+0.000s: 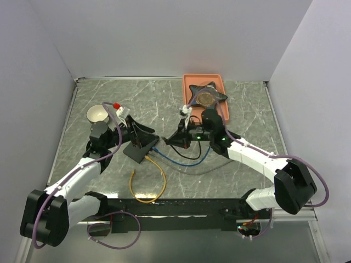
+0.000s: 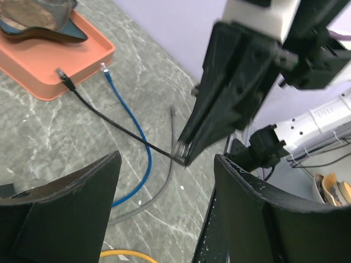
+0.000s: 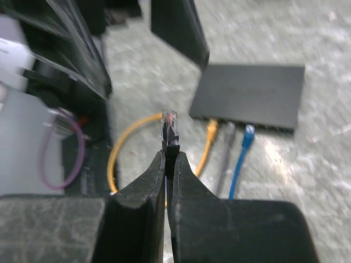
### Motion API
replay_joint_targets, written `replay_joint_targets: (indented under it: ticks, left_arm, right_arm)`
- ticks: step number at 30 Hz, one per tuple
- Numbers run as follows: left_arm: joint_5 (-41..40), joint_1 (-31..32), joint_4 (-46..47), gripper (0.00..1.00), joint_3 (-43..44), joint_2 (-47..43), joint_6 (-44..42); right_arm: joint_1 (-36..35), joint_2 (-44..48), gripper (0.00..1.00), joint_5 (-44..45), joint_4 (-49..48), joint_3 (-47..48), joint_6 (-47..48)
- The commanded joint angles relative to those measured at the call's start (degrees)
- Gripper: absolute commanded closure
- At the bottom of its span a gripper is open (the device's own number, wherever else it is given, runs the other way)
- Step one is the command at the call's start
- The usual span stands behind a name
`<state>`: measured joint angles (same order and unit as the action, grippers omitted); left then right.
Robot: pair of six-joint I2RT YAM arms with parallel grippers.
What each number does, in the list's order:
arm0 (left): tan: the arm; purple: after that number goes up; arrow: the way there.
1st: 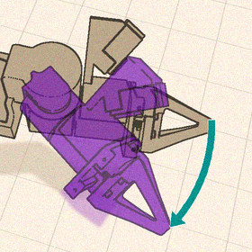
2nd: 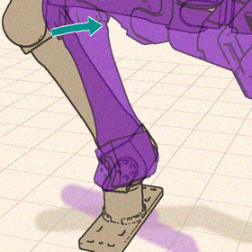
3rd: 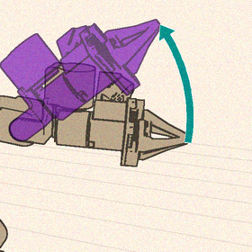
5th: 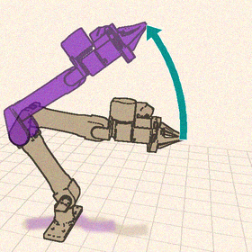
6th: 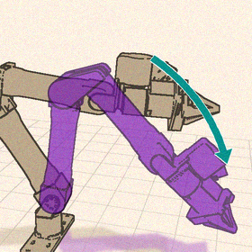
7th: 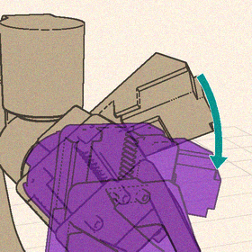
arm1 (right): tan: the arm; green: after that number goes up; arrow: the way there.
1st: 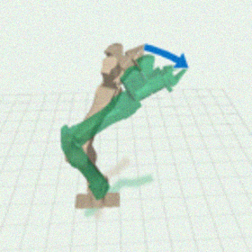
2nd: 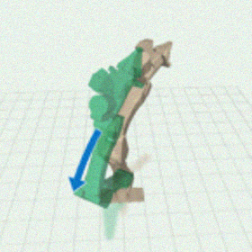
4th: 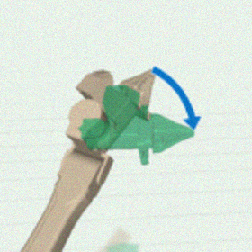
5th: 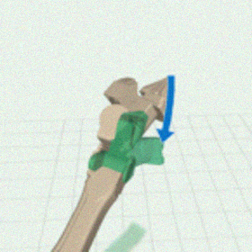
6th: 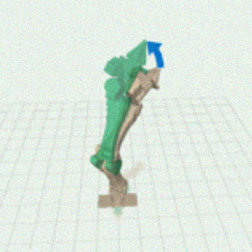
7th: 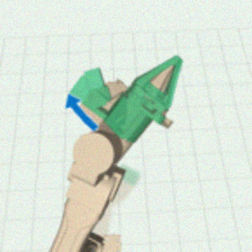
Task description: Insert the plug into the switch port
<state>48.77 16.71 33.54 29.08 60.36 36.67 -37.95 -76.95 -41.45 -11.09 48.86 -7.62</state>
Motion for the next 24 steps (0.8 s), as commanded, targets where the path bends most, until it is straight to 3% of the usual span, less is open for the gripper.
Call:
replay_joint_targets:
  ticks: [1,9,24]
  left_arm:
    - [2.99,1.13,6.43,0.26,2.12,-0.33,0.15]
    - [4.4,3.59,13.21,0.25,1.24,-2.08,2.53]
    - [4.05,10.1,4.78,0.3,6.43,-3.41,-2.56]
  right_arm:
    - [3.76,3.29,1.0,-15.57,-10.87,-1.14,-6.61]
    - [5.0,2.68,1.0,-30.43,-21.84,-1.49,-15.3]
    - [5.61,1.71,1.0,-31.15,-24.68,-1.58,-18.57]
